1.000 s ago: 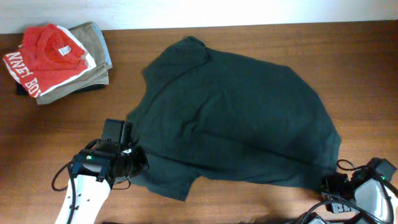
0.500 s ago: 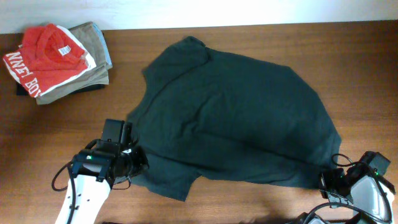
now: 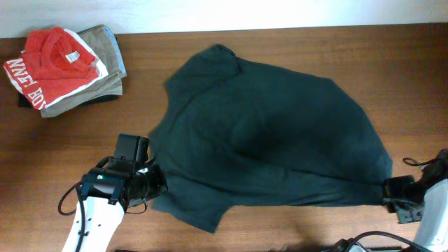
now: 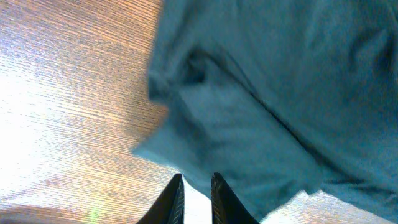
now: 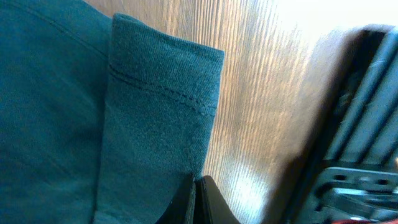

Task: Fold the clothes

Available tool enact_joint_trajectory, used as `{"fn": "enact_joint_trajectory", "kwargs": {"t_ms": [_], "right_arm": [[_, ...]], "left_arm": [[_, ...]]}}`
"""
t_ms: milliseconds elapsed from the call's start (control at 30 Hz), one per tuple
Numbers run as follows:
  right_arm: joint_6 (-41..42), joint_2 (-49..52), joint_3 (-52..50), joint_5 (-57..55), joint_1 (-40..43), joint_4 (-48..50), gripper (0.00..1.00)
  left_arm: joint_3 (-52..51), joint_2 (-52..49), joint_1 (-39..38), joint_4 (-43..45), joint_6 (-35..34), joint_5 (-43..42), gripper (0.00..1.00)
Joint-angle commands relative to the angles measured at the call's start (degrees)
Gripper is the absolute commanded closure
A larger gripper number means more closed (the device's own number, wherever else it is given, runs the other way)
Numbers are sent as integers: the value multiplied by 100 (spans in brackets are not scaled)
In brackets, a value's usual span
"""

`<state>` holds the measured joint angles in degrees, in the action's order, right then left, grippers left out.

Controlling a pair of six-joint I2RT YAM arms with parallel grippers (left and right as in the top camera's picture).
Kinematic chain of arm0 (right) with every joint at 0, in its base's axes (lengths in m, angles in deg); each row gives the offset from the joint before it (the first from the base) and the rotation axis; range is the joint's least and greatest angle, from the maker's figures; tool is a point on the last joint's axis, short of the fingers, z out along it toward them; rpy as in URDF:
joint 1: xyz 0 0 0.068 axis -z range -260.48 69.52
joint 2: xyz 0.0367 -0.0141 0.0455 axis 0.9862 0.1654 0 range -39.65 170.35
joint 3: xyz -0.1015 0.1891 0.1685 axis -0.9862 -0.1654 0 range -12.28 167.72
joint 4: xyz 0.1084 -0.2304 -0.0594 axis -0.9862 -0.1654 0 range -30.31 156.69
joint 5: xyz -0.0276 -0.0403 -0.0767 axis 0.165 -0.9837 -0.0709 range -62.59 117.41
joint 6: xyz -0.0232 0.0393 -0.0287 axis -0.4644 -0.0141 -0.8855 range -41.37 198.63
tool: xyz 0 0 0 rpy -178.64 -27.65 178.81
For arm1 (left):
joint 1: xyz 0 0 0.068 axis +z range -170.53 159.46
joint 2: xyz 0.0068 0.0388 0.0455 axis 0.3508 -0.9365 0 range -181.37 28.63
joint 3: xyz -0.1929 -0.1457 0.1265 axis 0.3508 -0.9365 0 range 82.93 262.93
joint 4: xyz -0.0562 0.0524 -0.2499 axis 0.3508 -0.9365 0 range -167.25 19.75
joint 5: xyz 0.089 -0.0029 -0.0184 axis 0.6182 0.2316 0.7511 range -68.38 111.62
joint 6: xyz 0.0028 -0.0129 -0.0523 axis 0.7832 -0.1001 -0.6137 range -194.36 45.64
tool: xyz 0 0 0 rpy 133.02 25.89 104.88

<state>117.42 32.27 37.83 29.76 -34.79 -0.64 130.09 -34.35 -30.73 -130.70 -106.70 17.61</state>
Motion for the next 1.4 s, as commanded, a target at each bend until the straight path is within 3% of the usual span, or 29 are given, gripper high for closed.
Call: {"fn": "enact_joint_trajectory", "kwargs": {"t_ms": [0, 167, 300, 633, 967, 1033, 1067, 1100, 1367], "right_arm": [[-26, -20, 376, -568, -31, -101, 96], [-44, -20, 376, -568, -31, -68, 96], [-44, -20, 376, -568, -31, 17, 96], [-90, -20, 376, -564, -31, 236, 96], [-107, -20, 376, -564, -31, 262, 96], [-107, -20, 376, -566, -31, 260, 96], [-107, -20, 376, -566, -31, 260, 96], [-107, -20, 376, -566, -31, 258, 96], [-455, -20, 457, -568, -31, 0, 96]], "left_arm": [[90, 70, -13, 2, 76, 87, 83], [90, 70, -13, 9, 76, 85, 82], [-9, 59, -13, -59, 127, 83, 75], [-678, -994, -13, 431, 118, -592, 38], [-678, -2535, -13, 957, 295, -911, 37], [-678, -2706, -13, 1060, 337, -916, 45], [-678, -2754, -13, 1117, 378, -914, 80], [-678, -2761, -13, 1126, 376, -914, 99], [-238, -2017, -13, 752, 667, -977, 99]]}}
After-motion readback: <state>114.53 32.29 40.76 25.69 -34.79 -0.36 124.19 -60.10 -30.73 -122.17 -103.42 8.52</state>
